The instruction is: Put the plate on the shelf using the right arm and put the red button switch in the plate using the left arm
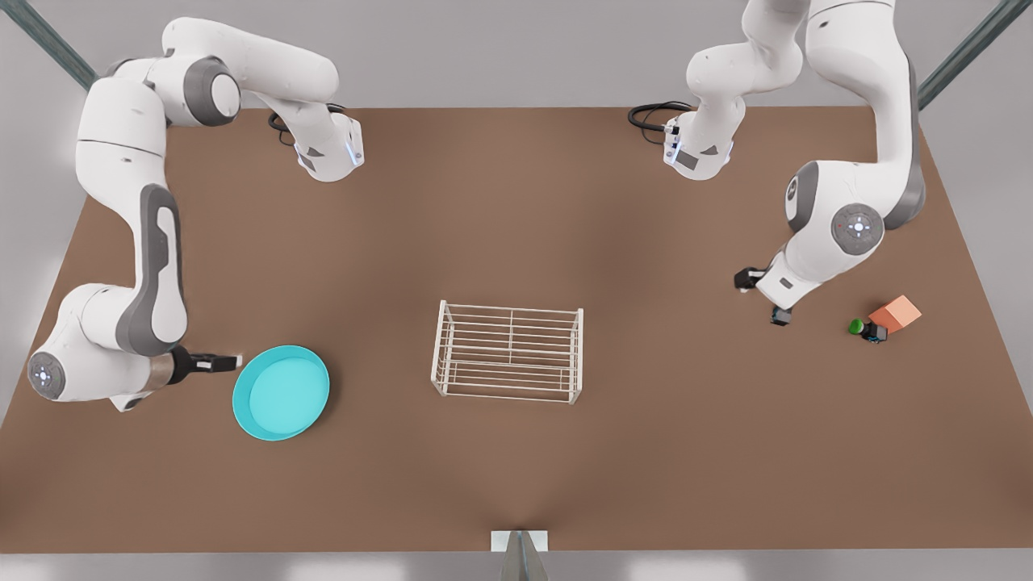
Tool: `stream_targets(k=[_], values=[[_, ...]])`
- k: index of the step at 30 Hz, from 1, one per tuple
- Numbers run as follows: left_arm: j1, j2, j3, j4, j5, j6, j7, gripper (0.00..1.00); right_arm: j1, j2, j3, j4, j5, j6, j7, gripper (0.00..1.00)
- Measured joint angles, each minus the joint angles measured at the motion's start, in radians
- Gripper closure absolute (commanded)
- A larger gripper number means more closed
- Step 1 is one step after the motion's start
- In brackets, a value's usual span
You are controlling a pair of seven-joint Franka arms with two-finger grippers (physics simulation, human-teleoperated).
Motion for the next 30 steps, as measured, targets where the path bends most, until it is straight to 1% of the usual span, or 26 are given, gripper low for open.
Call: stream_targets(k=[4,9,11,12,13,14,15,19,20,24,25,26,27,30], values=[[0.028,0.001,0.022,-0.070,0.003,0.080,0.040,0.00,-0.026,0.091,0.001,0.000,0.010,0.113,-0.084,0.00],[0.120,0.063,0.022,-0.081,0.003,0.141,0.088,0.00,-0.027,0.191,-0.002,0.005,0.016,0.231,-0.185,0.00],[0.179,0.095,0.022,-0.080,0.004,0.162,0.107,0.00,-0.025,0.208,-0.001,0.005,0.016,0.268,-0.218,0.09],[0.203,0.113,0.022,-0.078,0.005,0.173,0.115,0.00,-0.023,0.213,0.000,0.005,0.017,0.284,-0.233,0.28],[0.218,0.132,0.022,-0.077,0.006,0.185,0.123,0.00,-0.021,0.216,0.000,0.005,0.018,0.296,-0.248,0.43],[0.221,0.149,0.022,-0.076,0.007,0.198,0.131,0.00,-0.020,0.217,0.000,0.006,0.020,0.307,-0.262,0.48],[0.218,0.164,0.022,-0.077,0.008,0.210,0.138,0.00,-0.017,0.218,0.000,0.006,0.022,0.316,-0.275,0.48],[0.209,0.209,0.022,-0.079,0.009,0.248,0.162,0.00,-0.012,0.225,0.001,0.006,0.020,0.341,-0.316,0.66],[0.211,0.220,0.023,-0.080,0.010,0.256,0.167,0.00,-0.011,0.226,0.001,0.006,0.020,0.346,-0.325,0.68],[0.244,0.254,0.025,-0.128,0.048,0.314,0.187,0.00,-0.009,0.233,0.002,0.006,0.019,0.357,-0.353,0.68],[0.248,0.267,0.025,-0.132,0.062,0.332,0.192,0.00,-0.009,0.234,0.002,0.006,0.019,0.359,-0.359,0.70],[0.252,0.276,0.026,-0.134,0.073,0.348,0.198,0.00,-0.008,0.234,0.003,0.006,0.020,0.360,-0.364,0.80],[0.262,0.284,0.026,-0.135,0.081,0.362,0.205,0.00,-0.008,0.233,0.004,0.012,0.021,0.360,-0.369,0.82],[0.272,0.307,0.026,-0.136,0.096,0.400,0.224,0.00,-0.009,0.229,0.006,0.021,0.024,0.359,-0.384,0.82]])
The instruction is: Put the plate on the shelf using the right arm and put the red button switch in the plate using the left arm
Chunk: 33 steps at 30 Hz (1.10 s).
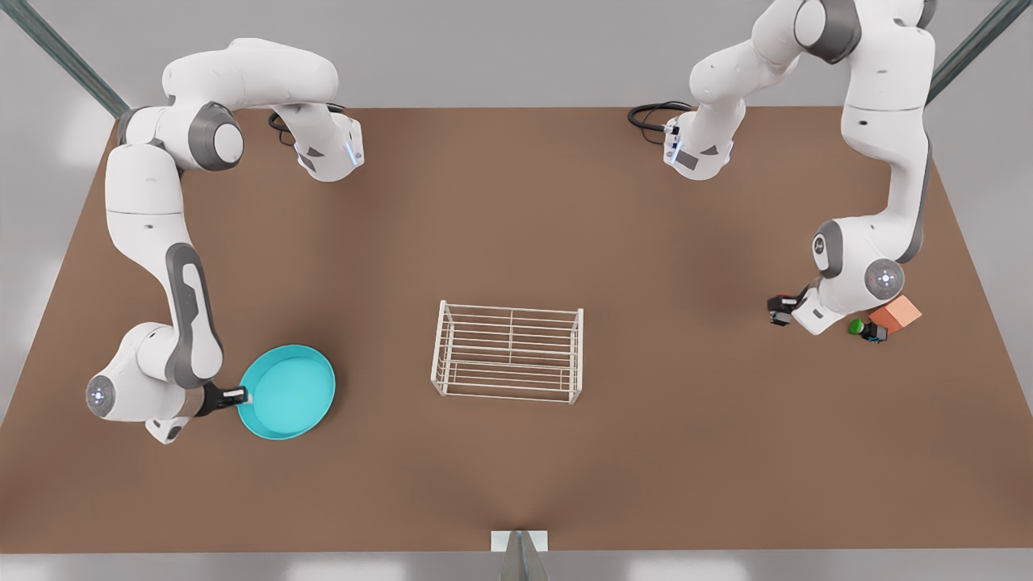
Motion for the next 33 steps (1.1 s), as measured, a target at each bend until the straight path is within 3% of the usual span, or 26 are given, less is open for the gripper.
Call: stream_targets(k=[8,15,22,26,31,33], values=[[0.015,0.061,0.001,-0.011,0.021,0.080,0.039,0.00,-0.005,-0.096,0.013,0.026,0.003,-0.097,-0.025,0.82],[0.029,0.087,0.004,-0.026,0.023,0.133,0.061,0.00,0.004,-0.253,0.155,0.042,-0.003,-0.245,0.015,0.82],[0.030,0.099,0.008,-0.043,0.024,0.182,0.077,0.00,0.190,-0.368,0.191,-0.003,-0.075,-0.341,0.101,0.81],[0.031,0.100,0.009,-0.043,0.025,0.196,0.084,0.22,0.319,-0.415,0.192,-0.012,-0.121,-0.375,0.179,0.81],[0.031,0.100,0.011,-0.050,0.026,0.210,0.091,0.27,0.454,-0.413,0.190,-0.008,-0.151,-0.372,0.333,0.81],[0.031,0.100,0.012,-0.051,0.027,0.214,0.092,0.46,0.504,-0.404,0.190,-0.008,-0.155,-0.358,0.405,0.81]])
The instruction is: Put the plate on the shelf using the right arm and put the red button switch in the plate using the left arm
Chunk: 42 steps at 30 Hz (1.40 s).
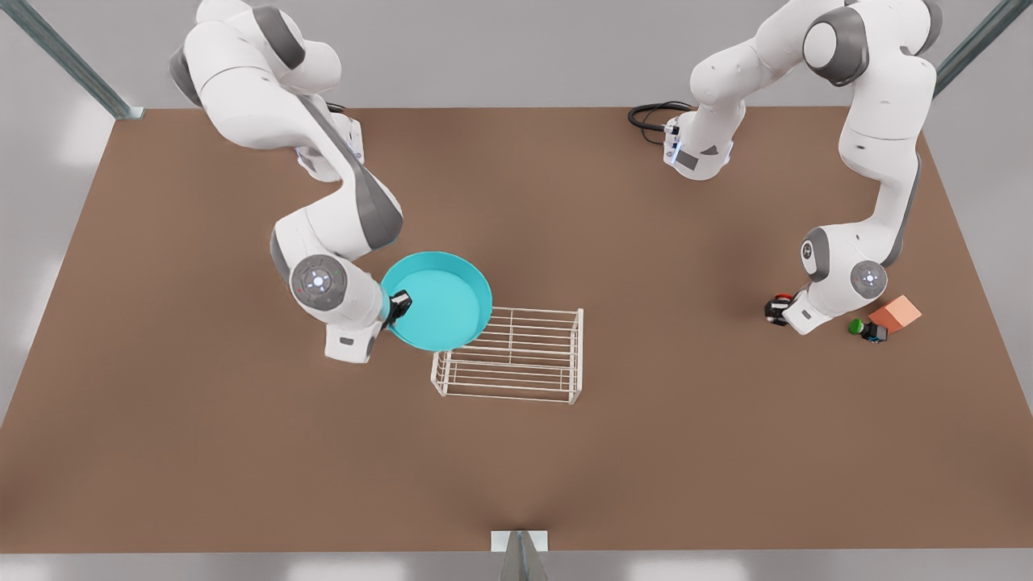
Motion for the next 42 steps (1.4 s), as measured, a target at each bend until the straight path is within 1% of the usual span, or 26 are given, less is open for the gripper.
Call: stream_targets(k=[1,2,4,6,12,14,17,18,19,21,23,25,26,28,30,31,33,34,37,39,42], values=[[0.000,0.000,0.000,-0.001,0.000,0.002,0.001,0.47,0.020,0.013,0.000,0.001,-0.002,0.008,0.038,0.81],[0.000,0.000,0.000,-0.001,0.001,0.003,0.001,0.51,0.035,0.025,0.000,0.001,-0.002,0.022,0.078,0.81],[0.000,-0.001,0.000,-0.001,0.003,0.006,0.000,0.53,0.077,0.048,-0.001,0.004,-0.003,0.052,0.162,0.81],[0.000,-0.004,0.001,-0.001,0.005,0.008,-0.001,0.53,0.104,0.068,-0.001,0.018,-0.004,0.083,0.244,0.81],[-0.001,-0.069,-0.002,-0.006,0.007,-0.010,-0.005,0.53,0.154,0.137,-0.005,0.051,-0.002,0.192,0.467,0.82],[-0.005,-0.094,-0.005,-0.010,0.006,-0.016,-0.007,0.55,0.169,0.151,-0.007,0.053,-0.003,0.224,0.532,0.82],[-0.008,-0.155,-0.039,-0.007,-0.001,-0.045,-0.011,0.55,0.173,0.159,-0.016,0.055,-0.004,0.261,0.617,0.82],[-0.009,-0.175,-0.054,-0.003,-0.013,-0.056,-0.013,0.55,0.174,0.160,-0.017,0.054,-0.005,0.271,0.642,0.39],[-0.008,-0.191,-0.066,0.001,-0.031,-0.065,-0.015,0.55,0.174,0.160,-0.018,0.053,-0.007,0.278,0.668,0.00],[-0.004,-0.213,-0.119,0.042,-0.066,-0.096,-0.027,0.55,0.174,0.160,-0.018,0.052,-0.013,0.288,0.715,0.00],[-0.010,-0.211,-0.202,0.162,-0.087,-0.172,-0.056,0.55,0.172,0.161,-0.018,0.052,-0.021,0.293,0.759,0.00],[-0.052,-0.204,-0.236,0.243,-0.100,-0.242,-0.094,0.56,0.154,0.134,-0.019,0.053,-0.026,0.291,0.798,0.00],[-0.072,-0.199,-0.243,0.275,-0.107,-0.270,-0.114,0.56,0.136,0.093,-0.017,0.054,-0.020,0.277,0.814,0.00],[-0.108,-0.187,-0.248,0.326,-0.118,-0.315,-0.158,0.57,0.070,-0.037,-0.012,0.057,0.050,0.218,0.840,0.00],[-0.159,-0.152,-0.250,0.430,-0.124,-0.376,-0.207,0.57,-0.031,-0.113,-0.010,0.095,0.123,0.124,0.845,0.00],[-0.184,-0.142,-0.250,0.464,-0.127,-0.403,-0.234,0.57,-0.114,-0.128,-0.010,0.109,0.146,0.066,0.829,0.00],[-0.232,-0.125,-0.251,0.521,-0.130,-0.445,-0.291,0.57,-0.279,-0.137,-0.013,0.118,0.097,-0.032,0.759,0.00],[-0.254,-0.115,-0.251,0.549,-0.134,-0.461,-0.321,0.57,-0.317,-0.133,-0.011,0.118,0.048,-0.070,0.719,0.00],[-0.315,-0.083,-0.251,0.645,-0.164,-0.497,-0.423,0.57,-0.343,-0.097,-0.013,0.116,-0.043,-0.153,0.616,0.00],[-0.364,-0.051,-0.251,0.707,-0.176,-0.512,-0.499,0.57,-0.363,-0.074,-0.031,0.116,-0.080,-0.174,0.554,0.00],[-0.440,0.008,-0.251,0.814,-0.185,-0.524,-0.622,0.57,-0.428,-0.114,-0.036,0.120,-0.090,-0.216,0.474,0.00]])
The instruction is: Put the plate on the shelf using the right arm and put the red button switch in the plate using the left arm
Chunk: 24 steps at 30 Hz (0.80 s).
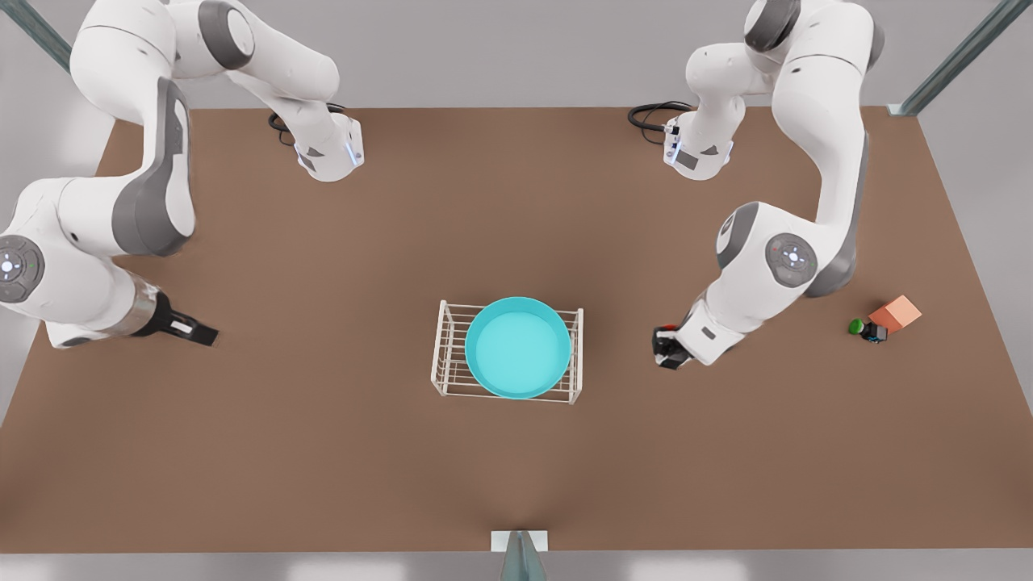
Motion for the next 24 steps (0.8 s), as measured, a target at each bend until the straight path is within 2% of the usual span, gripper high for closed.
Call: stream_targets(k=[9,14,18,19,20,24], values=[[-0.205,0.141,0.002,0.189,0.005,0.102,-0.412,0.57,-0.006,-0.008,0.008,0.004,0.010,-0.036,-0.186,0.00],[-0.323,0.226,0.005,0.170,0.093,0.188,-0.634,0.57,-0.006,-0.007,0.030,0.004,0.011,-0.025,-0.255,0.00],[-0.360,0.251,0.006,0.135,0.152,0.219,-0.781,0.57,-0.005,-0.004,0.033,0.004,0.011,-0.017,-0.298,0.00],[-0.363,0.254,0.006,0.134,0.160,0.224,-0.813,0.54,-0.007,-0.001,0.032,0.003,0.011,-0.013,-0.307,0.00],[-0.365,0.255,0.007,0.133,0.166,0.229,-0.843,0.00,-0.008,0.001,0.031,0.003,0.010,-0.008,-0.316,0.00],[-0.361,0.250,0.008,0.131,0.198,0.232,-0.942,0.00,-0.006,0.004,0.034,0.002,0.010,0.004,-0.346,0.00]])
